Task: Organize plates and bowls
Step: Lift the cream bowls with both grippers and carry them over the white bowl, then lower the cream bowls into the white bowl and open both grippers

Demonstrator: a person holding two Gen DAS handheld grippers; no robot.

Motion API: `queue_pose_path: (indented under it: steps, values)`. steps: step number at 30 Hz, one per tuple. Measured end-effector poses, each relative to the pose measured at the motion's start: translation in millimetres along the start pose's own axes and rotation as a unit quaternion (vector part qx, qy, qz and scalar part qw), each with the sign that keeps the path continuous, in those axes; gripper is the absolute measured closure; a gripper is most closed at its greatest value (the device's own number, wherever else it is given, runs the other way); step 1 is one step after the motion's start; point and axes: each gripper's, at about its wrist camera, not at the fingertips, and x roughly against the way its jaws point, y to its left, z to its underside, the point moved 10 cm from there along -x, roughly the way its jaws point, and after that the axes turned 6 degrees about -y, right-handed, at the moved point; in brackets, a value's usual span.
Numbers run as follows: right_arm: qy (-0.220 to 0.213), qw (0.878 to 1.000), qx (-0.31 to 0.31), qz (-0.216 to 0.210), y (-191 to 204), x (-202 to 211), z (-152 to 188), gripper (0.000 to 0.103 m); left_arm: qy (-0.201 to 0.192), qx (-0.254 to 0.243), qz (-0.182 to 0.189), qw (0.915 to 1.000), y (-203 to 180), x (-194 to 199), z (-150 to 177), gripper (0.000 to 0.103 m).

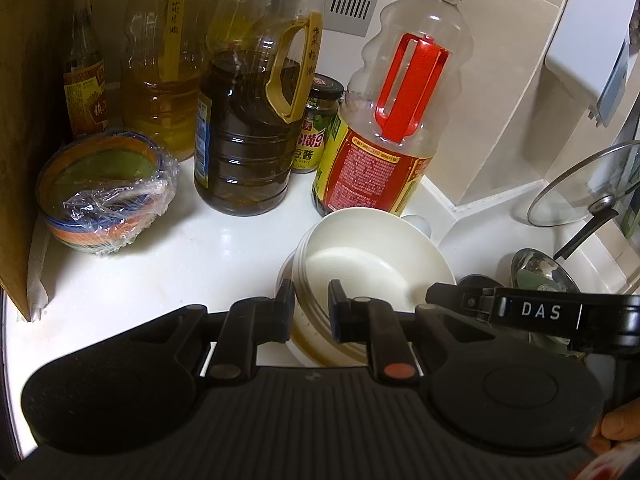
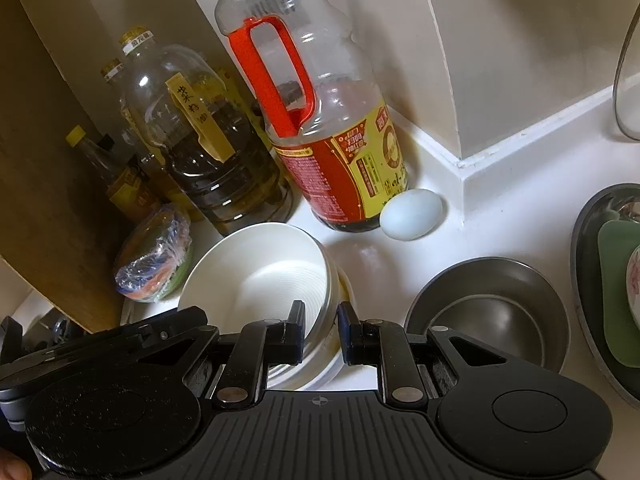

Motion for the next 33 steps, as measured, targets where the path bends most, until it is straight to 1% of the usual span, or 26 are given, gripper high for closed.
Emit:
queue_pose_path:
  steps: [11, 18, 20, 23, 25, 30, 33]
  values:
    - [0.000, 1.000, 0.001, -0.001, -0.6, -0.7, 0.2, 0.083, 0.003, 0.001, -0.006, 1.0000, 1.6, -2.7, 1.4, 0.087]
    - [-0.003, 1.000, 0.001, 0.005, -4.0, 0.9, -0.3, 0.082, -0.005, -0.004, -0.007, 0.9999, -0.5, 0.1, -0.5, 0.087]
    - [-0.007, 1.000, -0.001, 0.004, -5.3, 3.7, -0.7, 0.081, -0.008, -0.005, -0.007, 0.9999, -1.3, 2.8, -1.4, 0.086]
    - [-0.015, 1.000, -0.001, 0.004, -6.2, 9.2, -1.6, 0.069, -0.012, -0.005, -0.008, 0.9999, -2.5, 7.3, -2.4, 0.086]
    - [-0.019, 1.000, -0.001, 0.002, -6.2, 13.9, -1.5, 0.066, -0.016, -0.006, -0.007, 0.9998, -3.9, 12.2, -3.1, 0.086]
    - [-0.024, 1.000, -0.005, -0.002, -6.7, 26.1, 2.7, 0.061, -0.027, -0.012, -0.008, 0.9995, -8.3, 29.7, -2.3, 0.083]
    - [-0.025, 1.000, -0.010, -0.007, -7.8, 35.7, 9.4, 0.058, -0.030, -0.014, -0.008, 0.9994, -10.7, 42.6, 2.2, 0.079]
